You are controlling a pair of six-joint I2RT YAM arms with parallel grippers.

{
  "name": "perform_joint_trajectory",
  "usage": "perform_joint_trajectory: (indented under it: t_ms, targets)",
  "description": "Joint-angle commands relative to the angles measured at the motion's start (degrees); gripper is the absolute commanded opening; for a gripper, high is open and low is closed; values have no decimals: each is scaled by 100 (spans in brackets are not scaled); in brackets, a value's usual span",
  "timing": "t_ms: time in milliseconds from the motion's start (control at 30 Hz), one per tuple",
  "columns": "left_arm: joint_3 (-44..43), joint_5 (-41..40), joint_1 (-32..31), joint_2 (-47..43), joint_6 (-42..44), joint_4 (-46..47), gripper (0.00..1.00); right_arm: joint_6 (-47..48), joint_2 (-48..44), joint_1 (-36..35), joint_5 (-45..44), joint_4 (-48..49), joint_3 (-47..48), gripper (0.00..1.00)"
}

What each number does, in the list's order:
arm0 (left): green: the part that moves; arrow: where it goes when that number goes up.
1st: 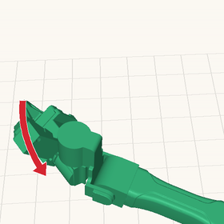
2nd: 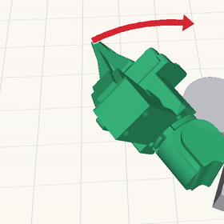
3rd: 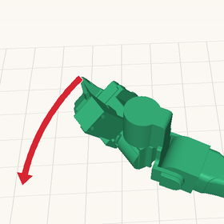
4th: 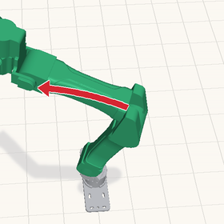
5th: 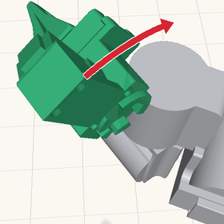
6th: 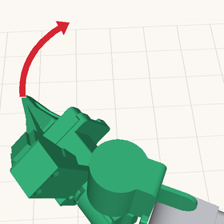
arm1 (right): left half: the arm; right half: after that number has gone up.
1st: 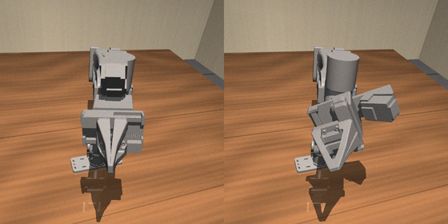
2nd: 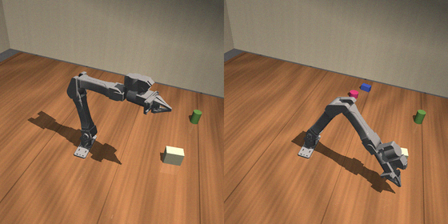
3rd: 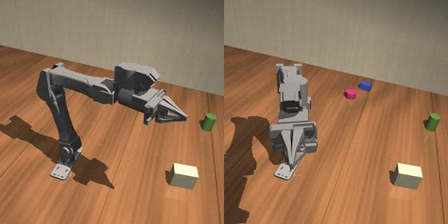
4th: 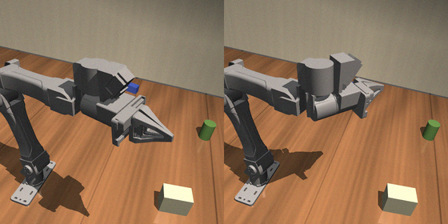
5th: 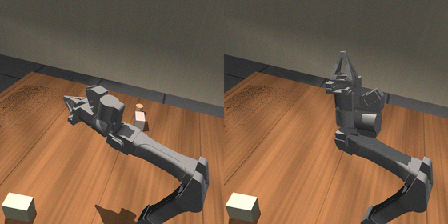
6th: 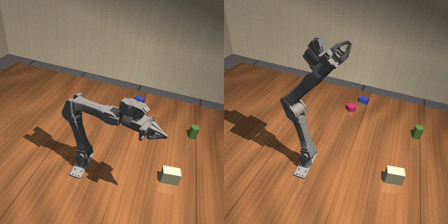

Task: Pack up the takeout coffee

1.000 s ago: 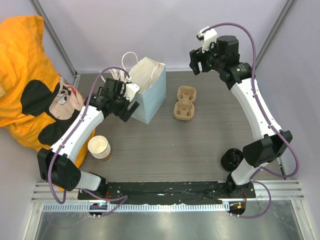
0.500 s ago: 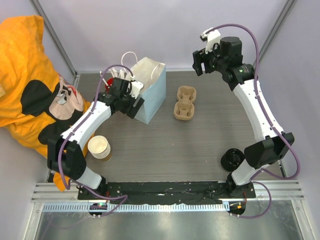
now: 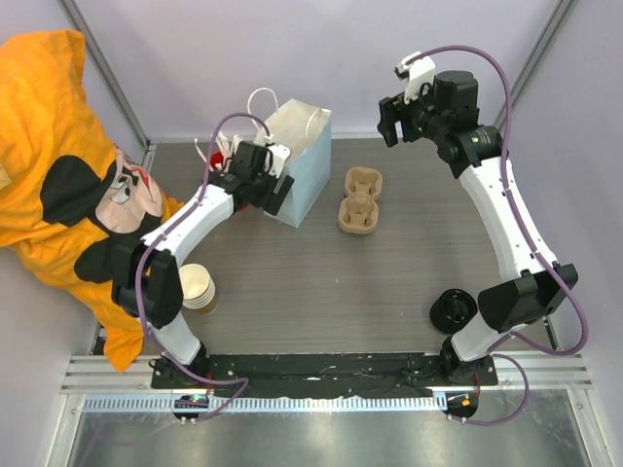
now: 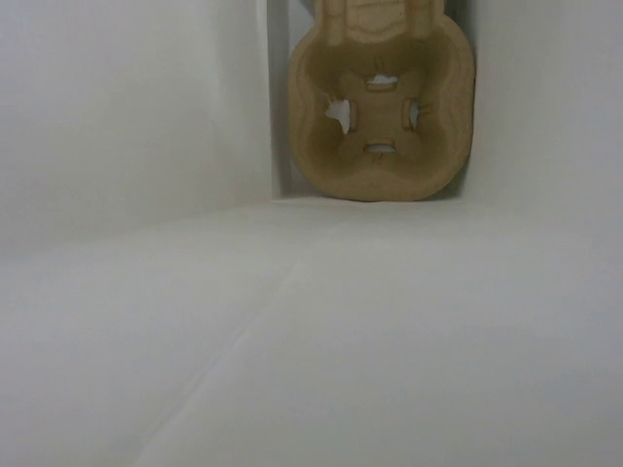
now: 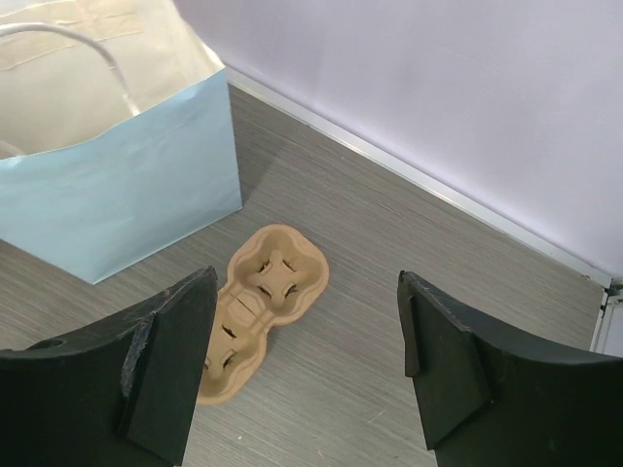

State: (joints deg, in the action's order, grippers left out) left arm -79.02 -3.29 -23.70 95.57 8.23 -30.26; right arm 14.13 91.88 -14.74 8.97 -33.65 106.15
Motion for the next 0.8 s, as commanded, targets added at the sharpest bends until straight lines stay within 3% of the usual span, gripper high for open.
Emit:
perform_joint_trajectory:
  t_ms: [0,433,767]
  targets:
    - [-613,-338,-117,339,-216,512,88,-95,-240,42,87,166,2,79]
    - [-2107,-875,-284,1771,-260,592,88,-103,-196,121,78,192,20,80]
    - [-2706,-787,-354,2027,-225,320,91,-103,-100,156,43,210,178,80]
